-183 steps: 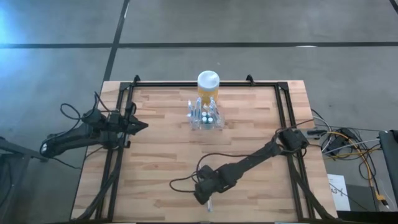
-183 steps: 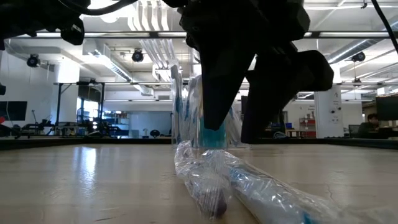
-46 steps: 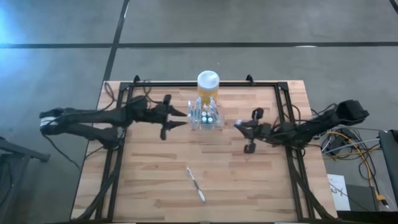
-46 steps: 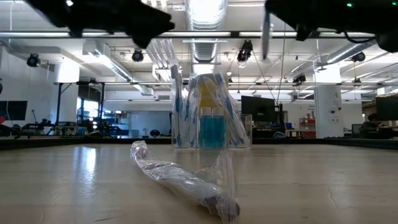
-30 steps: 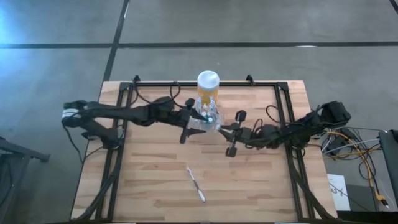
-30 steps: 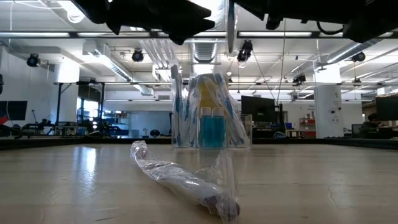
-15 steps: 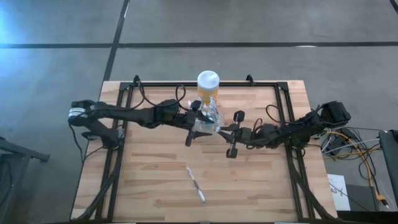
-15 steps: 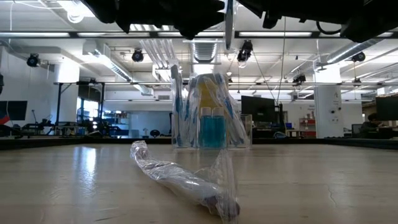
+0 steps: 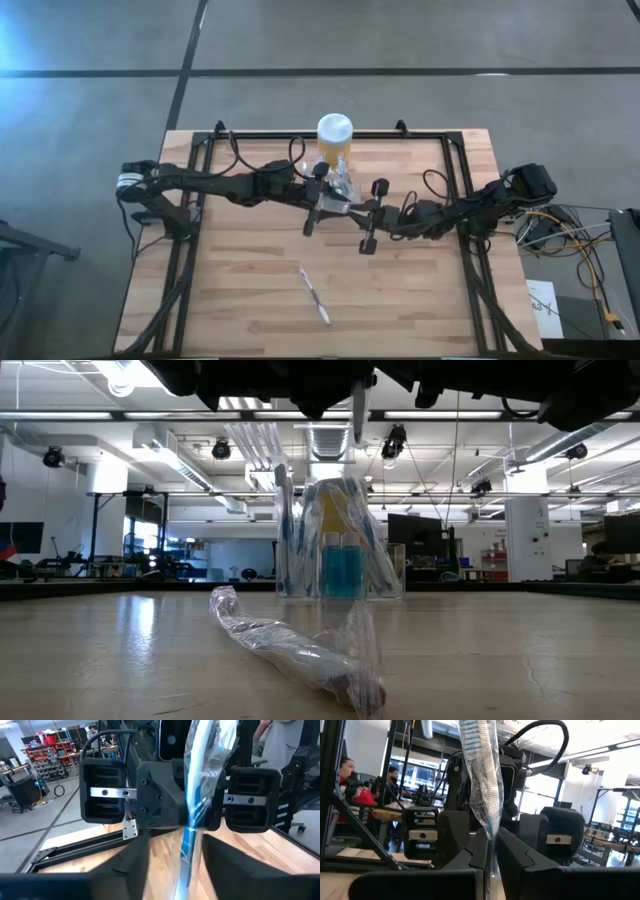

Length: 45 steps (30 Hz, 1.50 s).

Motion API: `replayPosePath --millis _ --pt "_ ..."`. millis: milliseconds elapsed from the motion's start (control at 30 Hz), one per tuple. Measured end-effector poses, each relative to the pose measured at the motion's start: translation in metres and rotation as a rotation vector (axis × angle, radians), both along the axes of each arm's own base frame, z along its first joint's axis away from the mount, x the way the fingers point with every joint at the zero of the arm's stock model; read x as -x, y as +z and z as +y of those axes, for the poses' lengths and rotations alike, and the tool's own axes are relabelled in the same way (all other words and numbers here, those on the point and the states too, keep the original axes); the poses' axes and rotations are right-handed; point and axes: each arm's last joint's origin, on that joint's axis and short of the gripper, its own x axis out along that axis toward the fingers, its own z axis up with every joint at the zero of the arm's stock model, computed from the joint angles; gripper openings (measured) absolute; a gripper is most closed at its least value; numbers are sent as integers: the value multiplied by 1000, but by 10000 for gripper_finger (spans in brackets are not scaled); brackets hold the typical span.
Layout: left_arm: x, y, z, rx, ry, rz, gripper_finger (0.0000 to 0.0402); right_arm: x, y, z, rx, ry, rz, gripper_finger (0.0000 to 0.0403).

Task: Pick & Place toothbrushing station
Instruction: Put the blue toothbrush into the transparent organizer

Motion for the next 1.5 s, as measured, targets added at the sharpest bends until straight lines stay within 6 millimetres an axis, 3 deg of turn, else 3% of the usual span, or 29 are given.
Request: replayPosePath --millis 200,267,467,967,1500 --pt "-1 -2 0 -13 -5 5 45 0 0 -1 2 -4 1 20" --pt "-1 -2 0 -17 -8 6 23 0 0 -1 -1 -4 2 20" --pt "1 -4 0 -18 -5 36 26 -1 -2 0 4 -4 28 38" --pt "11 -6 2 -72 50 142 26 -1 -5 -2 -21 -66 61 166" --pt "10 -10 3 -89 72 170 26 -20 5 2 -16 -62 188 168"
